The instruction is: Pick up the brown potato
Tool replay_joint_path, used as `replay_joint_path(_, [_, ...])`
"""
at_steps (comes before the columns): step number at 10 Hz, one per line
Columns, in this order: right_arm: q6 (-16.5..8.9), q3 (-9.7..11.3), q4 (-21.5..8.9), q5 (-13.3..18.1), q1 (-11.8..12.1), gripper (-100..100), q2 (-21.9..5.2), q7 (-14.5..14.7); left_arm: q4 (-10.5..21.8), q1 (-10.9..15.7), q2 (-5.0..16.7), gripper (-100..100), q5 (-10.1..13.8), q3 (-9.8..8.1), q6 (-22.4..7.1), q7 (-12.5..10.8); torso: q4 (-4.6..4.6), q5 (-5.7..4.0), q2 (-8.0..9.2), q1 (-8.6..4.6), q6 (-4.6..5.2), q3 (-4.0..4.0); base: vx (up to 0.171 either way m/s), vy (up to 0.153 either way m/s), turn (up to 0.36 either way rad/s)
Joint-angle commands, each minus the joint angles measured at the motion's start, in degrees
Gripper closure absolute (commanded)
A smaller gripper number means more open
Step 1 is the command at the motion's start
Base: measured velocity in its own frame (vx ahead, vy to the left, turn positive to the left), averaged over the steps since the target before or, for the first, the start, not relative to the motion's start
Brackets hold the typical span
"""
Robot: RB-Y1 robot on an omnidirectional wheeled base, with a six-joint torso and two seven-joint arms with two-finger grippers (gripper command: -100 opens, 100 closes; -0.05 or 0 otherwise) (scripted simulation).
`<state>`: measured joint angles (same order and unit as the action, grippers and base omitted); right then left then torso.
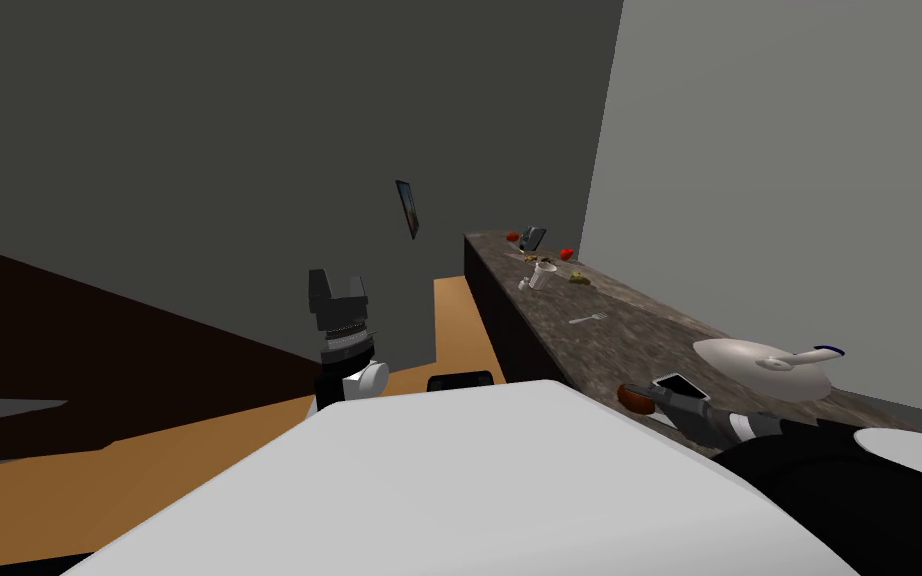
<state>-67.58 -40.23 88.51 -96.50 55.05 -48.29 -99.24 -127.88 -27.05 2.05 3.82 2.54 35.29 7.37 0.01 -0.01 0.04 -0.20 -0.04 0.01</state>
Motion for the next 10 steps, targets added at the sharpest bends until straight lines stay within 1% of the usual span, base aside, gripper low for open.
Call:
replay_joint_path(1, [2.86,1.32,2.86,-1.69,2.86,100,-1.42,-0.78,0.00,0.00,0.00,0,0.00,0.00,0.00,0.00,0.00,0.00,0.00,0.00,0.00,0.00,0.016,-0.077,-0.010])
replay_joint_path(2, [4.35,1.32,3.95,-1.69,4.17,100,-1.42,-0.78,0.00,0.00,0.00,0,0.00,0.00,0.00,0.00,-0.01,0.01,-0.05,-0.03,-0.02,-0.03,0.009,-0.066,0.003])
replay_joint_path(3, [5.99,2.46,5.98,-3.23,6.13,100,-2.62,-1.52,0.00,0.00,0.00,0,0.00,0.00,0.00,0.00,-0.02,0.00,-0.04,-0.01,-0.03,-0.03,-0.003,-0.071,-0.009])
replay_joint_path(4, [7.61,2.46,7.42,-3.23,7.77,100,-2.62,-1.52,0.00,0.00,0.00,0,0.00,0.00,0.00,0.00,-0.01,0.01,-0.02,-0.01,-0.04,-0.02,-0.003,-0.056,0.002])
replay_joint_path(5, [8.44,2.46,7.42,-3.23,7.82,100,-2.62,-1.52,0.00,0.00,0.00,0,0.00,0.00,0.00,0.00,-0.01,0.01,0.00,0.05,-0.02,-0.01,0.002,-0.022,0.001])
replay_joint_path(6, [10.49,3.60,9.96,-4.76,10.34,100,-3.83,-2.26,0.00,0.00,0.00,0,0.00,0.00,0.00,0.00,0.00,0.02,-0.02,0.14,-0.02,-0.01,0.013,-0.047,-0.015])
replay_joint_path(7, [12.05,3.60,10.89,-4.76,11.48,100,-3.83,-2.26,0.00,0.00,0.00,0,0.00,0.00,0.00,0.00,0.00,0.02,-0.04,0.11,-0.01,-0.02,0.007,-0.048,-0.003])
replay_joint_path(8, [13.67,4.74,13.09,-6.30,13.60,100,-5.03,-2.99,0.00,0.00,0.00,0,0.00,0.00,0.00,0.00,0.00,0.01,-0.03,0.09,-0.01,-0.01,-0.002,-0.057,-0.008])
replay_joint_path(9, [15.35,4.74,14.35,-6.30,15.14,100,-5.03,-2.99,0.00,0.00,0.00,0,0.00,0.00,0.00,0.00,0.01,0.00,-0.01,0.07,-0.01,0.00,0.005,-0.054,0.001])
replay_joint_path(10, [16.11,4.74,14.35,-6.30,15.14,100,-5.03,-2.99,0.00,0.00,0.00,0,0.00,0.00,0.00,0.00,0.01,0.00,-0.02,0.07,0.01,0.00,0.006,-0.029,-0.001])
